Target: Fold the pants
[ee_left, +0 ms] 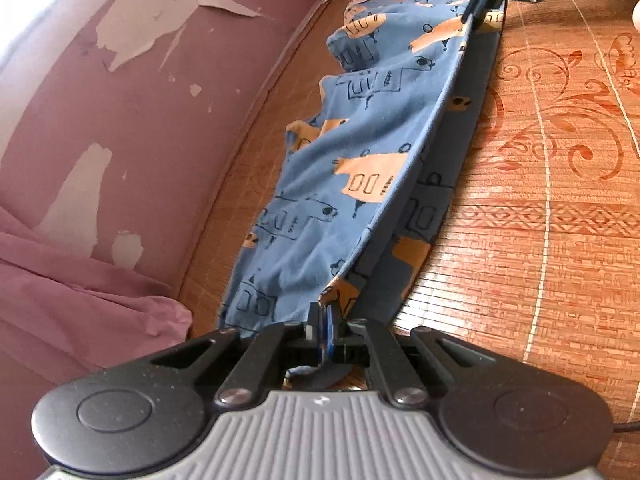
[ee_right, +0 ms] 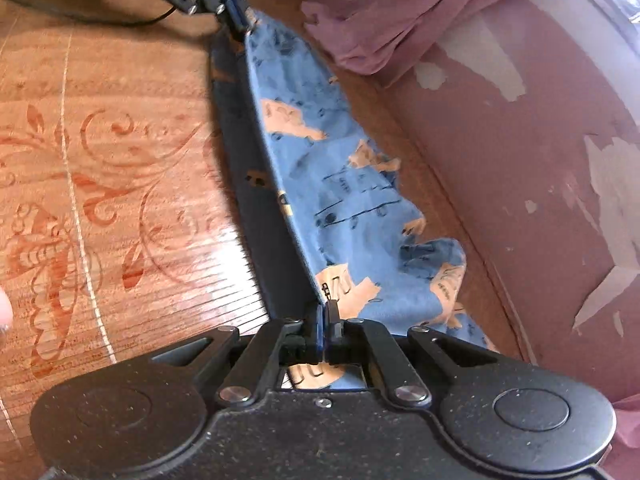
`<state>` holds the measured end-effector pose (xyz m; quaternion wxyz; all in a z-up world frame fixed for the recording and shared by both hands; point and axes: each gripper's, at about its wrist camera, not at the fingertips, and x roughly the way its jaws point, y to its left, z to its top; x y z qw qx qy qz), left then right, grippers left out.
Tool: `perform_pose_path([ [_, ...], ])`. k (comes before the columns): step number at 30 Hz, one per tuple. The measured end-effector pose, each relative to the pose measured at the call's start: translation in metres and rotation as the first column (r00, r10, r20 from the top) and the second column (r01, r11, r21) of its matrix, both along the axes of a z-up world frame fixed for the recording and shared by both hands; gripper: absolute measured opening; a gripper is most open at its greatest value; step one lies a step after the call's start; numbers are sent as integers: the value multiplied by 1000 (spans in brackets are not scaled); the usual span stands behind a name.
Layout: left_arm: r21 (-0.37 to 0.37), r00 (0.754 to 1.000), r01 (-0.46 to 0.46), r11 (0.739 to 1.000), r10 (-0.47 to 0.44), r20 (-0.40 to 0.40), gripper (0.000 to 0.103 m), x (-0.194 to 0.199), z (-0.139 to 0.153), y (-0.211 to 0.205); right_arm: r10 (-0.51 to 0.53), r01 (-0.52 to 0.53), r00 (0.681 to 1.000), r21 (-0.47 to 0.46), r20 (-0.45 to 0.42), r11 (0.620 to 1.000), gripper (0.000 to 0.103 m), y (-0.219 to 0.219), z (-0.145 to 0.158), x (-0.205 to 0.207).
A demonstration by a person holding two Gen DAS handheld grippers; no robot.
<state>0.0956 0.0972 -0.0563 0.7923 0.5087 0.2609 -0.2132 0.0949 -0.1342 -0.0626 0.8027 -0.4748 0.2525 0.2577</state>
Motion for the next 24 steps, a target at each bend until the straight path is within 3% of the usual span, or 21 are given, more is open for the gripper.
perform_pose_path([
  [5,26,1000,8,1000,-8,3,2,-5,-1,0,16,-16,1000,18,23,1000,0,0,14,-12],
  [10,20,998,-13,1000,14,-61,3,2,-4,2,21,-22,999,-22,-30,1000,1,5,-5,-17],
  [12,-9,994,-33,999,31,-103,11,5,2,3,14,-14,999,-3,-30,1000,8,3,0,-17],
  [14,-46,990,-63,997,57,-126,19,4,8,3,-13,16,999,46,-49,999,38,-6,10,-16],
  [15,-72,988,-86,994,75,-138,29,4,13,3,-27,30,998,68,-52,997,47,-14,16,-15],
  [16,-102,985,-108,989,93,-144,36,3,18,2,-47,52,998,96,-51,994,66,-23,22,-15],
  [17,-137,983,-136,981,116,-144,50,3,23,0,-74,80,996,122,-51,989,79,-32,29,-16],
  [20,-289,973,-206,935,166,-159,69,-1,43,-17,-201,205,979,195,-38,959,92,-65,45,-16],
  [22,-395,967,-241,886,183,-179,80,-3,55,-39,-315,311,949,247,-25,918,101,-91,51,-14],
  [24,-513,967,-244,823,164,-195,92,-3,62,-67,-424,410,905,307,-23,859,102,-115,55,-9],
])
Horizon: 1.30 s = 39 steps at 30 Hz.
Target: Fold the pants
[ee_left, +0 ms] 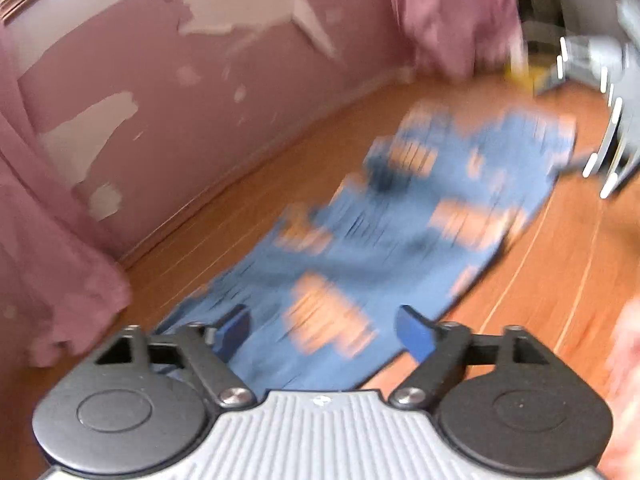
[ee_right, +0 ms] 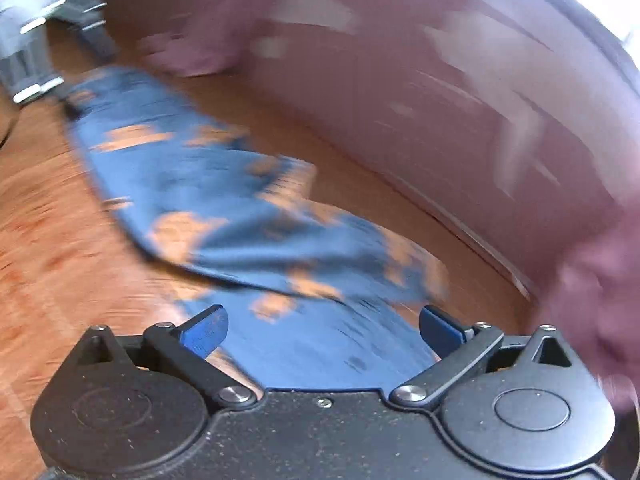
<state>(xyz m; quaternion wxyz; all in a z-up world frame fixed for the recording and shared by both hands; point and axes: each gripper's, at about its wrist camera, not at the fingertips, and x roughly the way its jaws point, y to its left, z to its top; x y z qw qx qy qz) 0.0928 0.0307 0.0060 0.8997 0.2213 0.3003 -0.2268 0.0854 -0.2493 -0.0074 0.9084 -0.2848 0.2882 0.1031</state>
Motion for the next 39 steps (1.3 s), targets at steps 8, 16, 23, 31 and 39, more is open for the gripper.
perform_pose_path([
  [8,-37,995,68,997,-65,69,89,16,-18,-151,-344,363,932,357,-116,861,102,-106,4,7],
  [16,208,985,150,966,-165,55,70,9,-59,-217,-371,387,920,421,-124,820,102,-130,0,3],
  [23,168,996,82,982,-75,-44,28,28,-58,-200,-304,320,946,474,-112,820,96,-120,-2,12],
  [31,214,995,95,972,-89,-37,2,26,-58,-201,-179,233,971,443,-160,866,41,-109,-1,56],
  [39,123,994,77,989,-67,-86,2,34,-50,-191,-153,279,945,474,-288,835,54,-145,-20,196],
])
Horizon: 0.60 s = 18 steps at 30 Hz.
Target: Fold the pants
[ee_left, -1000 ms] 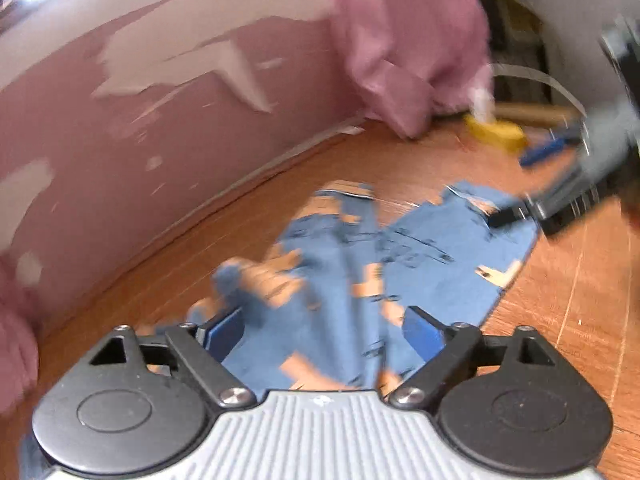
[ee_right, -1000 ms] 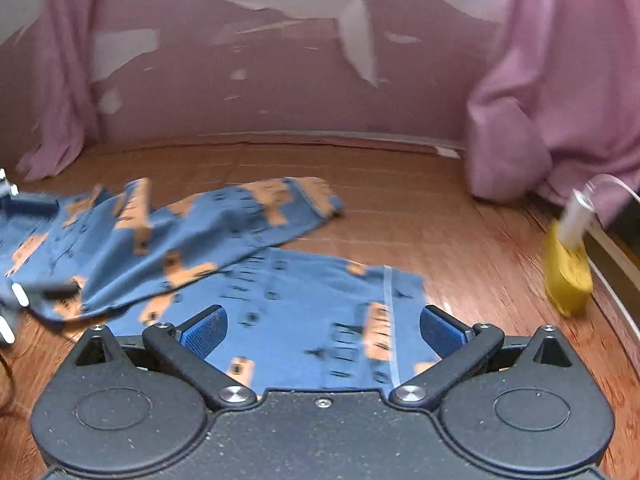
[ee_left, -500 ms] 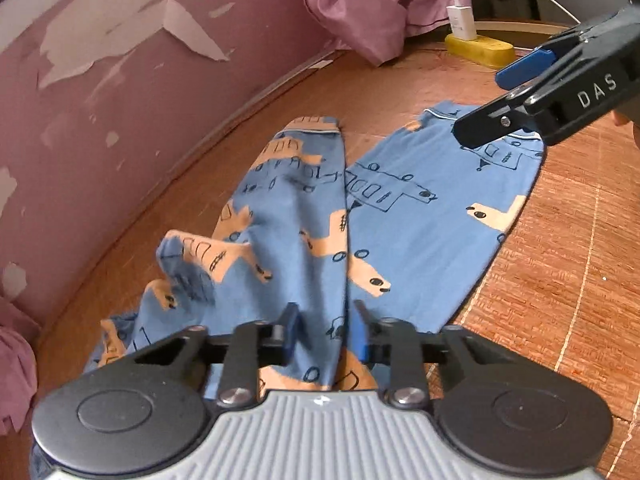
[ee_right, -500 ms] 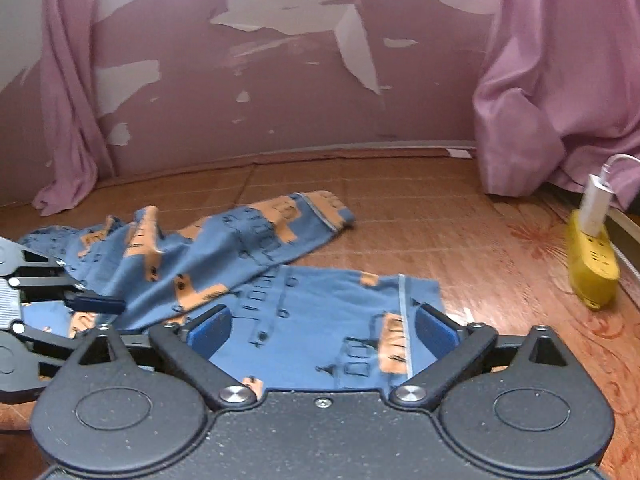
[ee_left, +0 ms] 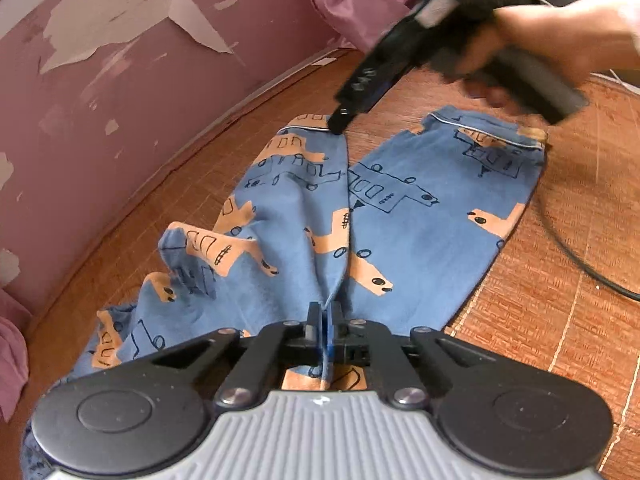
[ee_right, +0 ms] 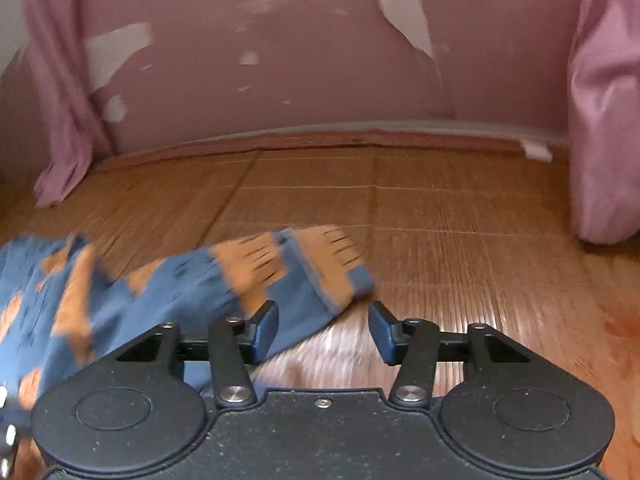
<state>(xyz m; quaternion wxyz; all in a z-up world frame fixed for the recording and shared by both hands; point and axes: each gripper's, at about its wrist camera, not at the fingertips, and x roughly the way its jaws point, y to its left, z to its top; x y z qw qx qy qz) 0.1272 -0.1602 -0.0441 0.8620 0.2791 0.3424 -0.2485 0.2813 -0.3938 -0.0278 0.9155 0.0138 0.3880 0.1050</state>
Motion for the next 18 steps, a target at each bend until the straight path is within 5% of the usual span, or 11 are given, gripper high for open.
perform_pose_path([
  [4,-21,1000,-4,1000,4,-22,2,3,-1,5,-13,15,1000,96,-24,995,52,-16,-11,29],
  [7,-40,1000,-4,999,3,-31,2,5,0,9,11,-10,1000,37,-25,999,33,-8,-16,31],
  [9,-52,1000,-5,999,4,-25,2,6,0,12,14,-14,1000,19,-7,1000,10,-6,-15,28],
  [18,-147,1000,15,989,-14,7,2,5,26,24,-19,19,999,17,48,1000,9,-16,40,10],
])
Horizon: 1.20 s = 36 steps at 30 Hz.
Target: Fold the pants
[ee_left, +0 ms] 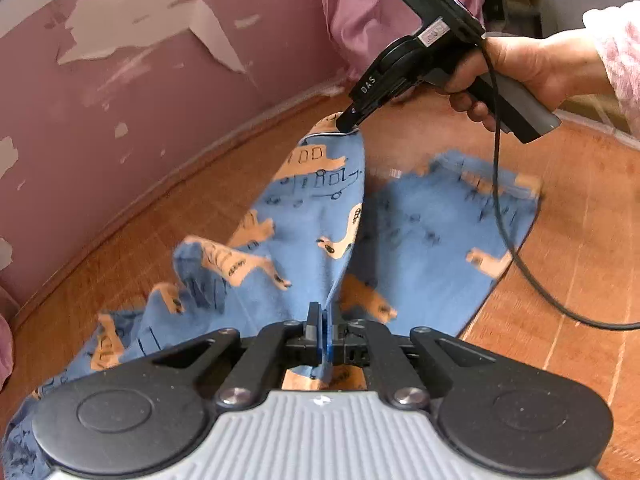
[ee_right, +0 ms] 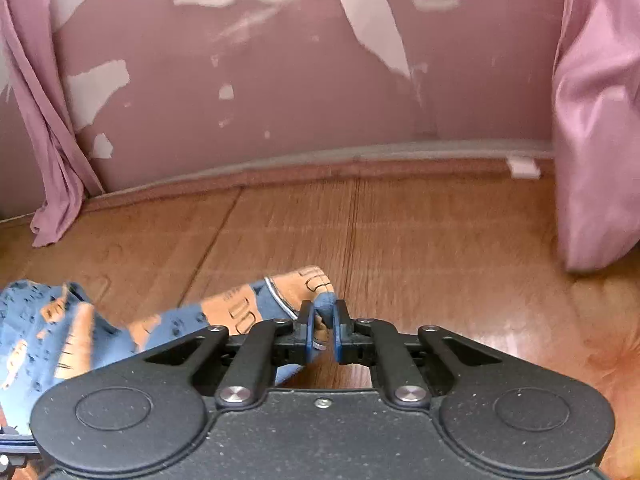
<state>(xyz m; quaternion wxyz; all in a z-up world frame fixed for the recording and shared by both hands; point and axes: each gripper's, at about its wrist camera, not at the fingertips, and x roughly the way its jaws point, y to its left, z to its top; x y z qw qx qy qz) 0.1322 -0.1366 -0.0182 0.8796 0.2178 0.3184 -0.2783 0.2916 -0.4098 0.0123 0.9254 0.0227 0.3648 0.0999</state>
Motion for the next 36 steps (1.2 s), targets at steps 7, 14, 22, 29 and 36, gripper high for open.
perform_pose_path([
  [7,-86,994,104,991,-102,30,2,-2,22,9,0,22,991,-164,133,986,9,-6,81,-82],
  [14,7,974,220,976,-219,-50,2,-14,-6,-4,-228,218,973,-203,-29,955,9,-16,3,-183],
  [22,57,964,263,963,-260,-59,2,-24,-18,-6,-255,236,966,-255,-42,938,9,-3,-14,-209],
  [29,0,959,253,967,-251,-130,33,-19,-20,6,-236,208,971,-370,-30,905,52,11,-24,-204],
  [36,-120,999,-42,992,43,-1,67,-15,16,88,-24,71,992,-390,122,918,78,52,-3,-190],
])
